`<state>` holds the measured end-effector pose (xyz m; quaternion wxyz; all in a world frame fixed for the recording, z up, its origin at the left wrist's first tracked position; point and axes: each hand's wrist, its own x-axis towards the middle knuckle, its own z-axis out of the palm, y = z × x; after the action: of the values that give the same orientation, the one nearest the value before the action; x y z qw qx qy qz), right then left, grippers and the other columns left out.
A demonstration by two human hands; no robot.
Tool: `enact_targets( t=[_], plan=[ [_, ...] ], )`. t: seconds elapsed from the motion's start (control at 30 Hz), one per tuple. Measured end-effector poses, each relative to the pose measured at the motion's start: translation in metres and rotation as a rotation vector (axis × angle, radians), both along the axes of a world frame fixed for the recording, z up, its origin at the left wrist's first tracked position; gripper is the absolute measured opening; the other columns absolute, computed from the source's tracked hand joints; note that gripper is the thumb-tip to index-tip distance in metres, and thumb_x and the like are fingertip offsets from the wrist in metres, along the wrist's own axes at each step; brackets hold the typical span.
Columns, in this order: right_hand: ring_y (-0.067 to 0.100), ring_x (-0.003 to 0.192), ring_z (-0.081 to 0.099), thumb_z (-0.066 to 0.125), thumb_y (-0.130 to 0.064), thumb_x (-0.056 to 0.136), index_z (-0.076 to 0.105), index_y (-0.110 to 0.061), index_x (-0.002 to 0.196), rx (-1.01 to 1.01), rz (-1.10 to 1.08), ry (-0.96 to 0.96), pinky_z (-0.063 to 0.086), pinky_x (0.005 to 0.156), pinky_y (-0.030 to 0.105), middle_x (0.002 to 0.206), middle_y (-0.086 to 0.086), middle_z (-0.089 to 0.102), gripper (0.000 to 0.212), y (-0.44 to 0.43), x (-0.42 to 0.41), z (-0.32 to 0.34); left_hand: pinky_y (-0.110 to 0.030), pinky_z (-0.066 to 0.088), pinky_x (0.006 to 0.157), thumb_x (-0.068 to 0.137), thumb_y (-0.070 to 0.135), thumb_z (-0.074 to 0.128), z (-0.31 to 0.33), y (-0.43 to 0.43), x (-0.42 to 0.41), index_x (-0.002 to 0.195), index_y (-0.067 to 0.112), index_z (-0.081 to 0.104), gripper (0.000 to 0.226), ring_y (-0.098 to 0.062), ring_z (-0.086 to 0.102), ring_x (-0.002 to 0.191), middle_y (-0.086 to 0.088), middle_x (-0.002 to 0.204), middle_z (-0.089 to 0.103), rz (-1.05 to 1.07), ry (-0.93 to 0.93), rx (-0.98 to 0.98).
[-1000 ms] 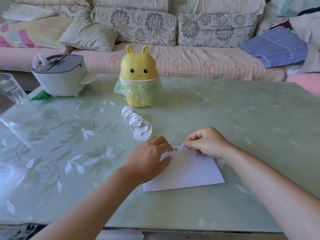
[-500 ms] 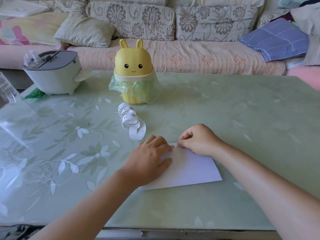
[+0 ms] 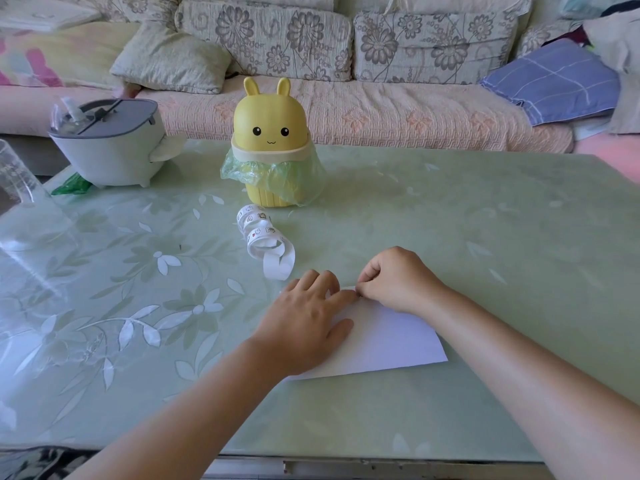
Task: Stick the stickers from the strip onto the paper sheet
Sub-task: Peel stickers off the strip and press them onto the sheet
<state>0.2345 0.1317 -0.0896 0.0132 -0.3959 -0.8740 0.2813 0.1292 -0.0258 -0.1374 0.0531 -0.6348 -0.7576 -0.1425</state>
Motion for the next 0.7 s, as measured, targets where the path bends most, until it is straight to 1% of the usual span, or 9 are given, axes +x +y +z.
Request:
enact_targets(
  t=[0.1,0.17,0.23,0.3,0.4,0.47,0.53,0.63,0.7],
  plan=[
    [0.011,0.077,0.067,0.073,-0.032,0.074,0.076,-0.033,0.070,0.058,-0.013,-0.094,0.049,0.061,0.022,0.074,-0.016,0.071,0.006,-0.002,-0.004,0.007,-0.033,0.046,0.080,0.090,0.047,0.042,0.000,0.001,0.001,0.125,0.033,0.059,0.042,-0.020,0.049,0.093,0.005,0.107,0.052,0.007,0.000,0.006],
    [0.013,0.081,0.067,0.073,-0.034,0.075,0.075,-0.033,0.077,0.131,-0.024,-0.141,0.043,0.058,0.020,0.081,-0.017,0.070,0.003,-0.003,-0.005,0.011,-0.034,0.046,0.079,0.089,0.046,0.042,0.001,0.001,0.002,0.124,0.033,0.060,0.041,-0.020,0.049,0.092,0.005,0.107,0.052,0.015,0.002,0.006],
    [0.015,0.091,0.065,0.074,-0.042,0.077,0.069,-0.032,0.093,0.207,-0.017,-0.170,0.042,0.065,0.025,0.092,-0.016,0.065,0.020,-0.005,-0.004,0.013,-0.033,0.046,0.079,0.088,0.045,0.042,0.001,0.002,0.003,0.123,0.033,0.061,0.041,-0.020,0.049,0.092,0.005,0.106,0.052,0.021,0.007,0.005],
    [0.016,0.096,0.059,0.072,-0.053,0.078,0.057,-0.035,0.108,0.225,-0.006,-0.174,0.039,0.072,0.028,0.099,-0.014,0.056,0.038,-0.004,0.002,0.012,-0.032,0.046,0.078,0.088,0.045,0.041,0.002,0.002,0.003,0.123,0.033,0.061,0.042,-0.020,0.050,0.092,0.005,0.105,0.052,0.027,0.002,-0.001],
    [0.015,0.091,0.055,0.067,-0.060,0.081,0.055,-0.039,0.115,0.211,0.028,-0.134,0.038,0.072,0.028,0.099,-0.013,0.059,0.042,-0.004,0.012,0.008,-0.035,0.046,0.082,0.087,0.045,0.036,0.005,0.004,0.006,0.125,0.031,0.058,0.046,-0.021,0.050,0.096,0.004,0.110,0.052,0.038,-0.012,-0.030],
    [0.015,0.098,0.059,0.063,-0.059,0.085,0.058,-0.039,0.118,0.227,0.090,-0.091,0.039,0.075,0.027,0.104,-0.012,0.060,0.039,-0.007,0.018,0.004,-0.037,0.046,0.084,0.087,0.046,0.034,0.006,0.004,0.008,0.127,0.030,0.056,0.048,-0.022,0.049,0.098,0.004,0.113,0.053,0.044,-0.008,-0.043],
    [0.016,0.106,0.059,0.060,-0.052,0.090,0.060,-0.039,0.122,0.261,0.168,-0.054,0.040,0.081,0.027,0.112,-0.010,0.058,0.035,-0.010,0.026,0.000,-0.039,0.046,0.084,0.088,0.048,0.035,0.005,0.004,0.010,0.127,0.029,0.055,0.048,-0.023,0.050,0.098,0.003,0.114,0.053,0.049,0.012,-0.048],
    [0.020,0.112,0.052,0.054,-0.041,0.093,0.064,-0.032,0.122,0.404,0.312,-0.038,0.042,0.094,0.033,0.117,-0.006,0.054,0.033,-0.014,0.035,-0.010,-0.040,0.047,0.084,0.090,0.048,0.035,0.004,0.003,0.011,0.134,0.029,0.052,0.051,-0.024,0.050,0.097,0.004,0.114,0.053,0.066,0.035,-0.053],
    [0.023,0.113,0.050,0.049,-0.039,0.091,0.064,-0.027,0.124,0.473,0.372,-0.052,0.043,0.096,0.038,0.121,-0.005,0.054,0.038,-0.018,0.041,-0.015,-0.039,0.047,0.083,0.090,0.047,0.035,0.003,0.003,0.013,0.136,0.029,0.052,0.052,-0.023,0.050,0.096,0.004,0.112,0.053,0.066,0.045,-0.048]
  ],
)
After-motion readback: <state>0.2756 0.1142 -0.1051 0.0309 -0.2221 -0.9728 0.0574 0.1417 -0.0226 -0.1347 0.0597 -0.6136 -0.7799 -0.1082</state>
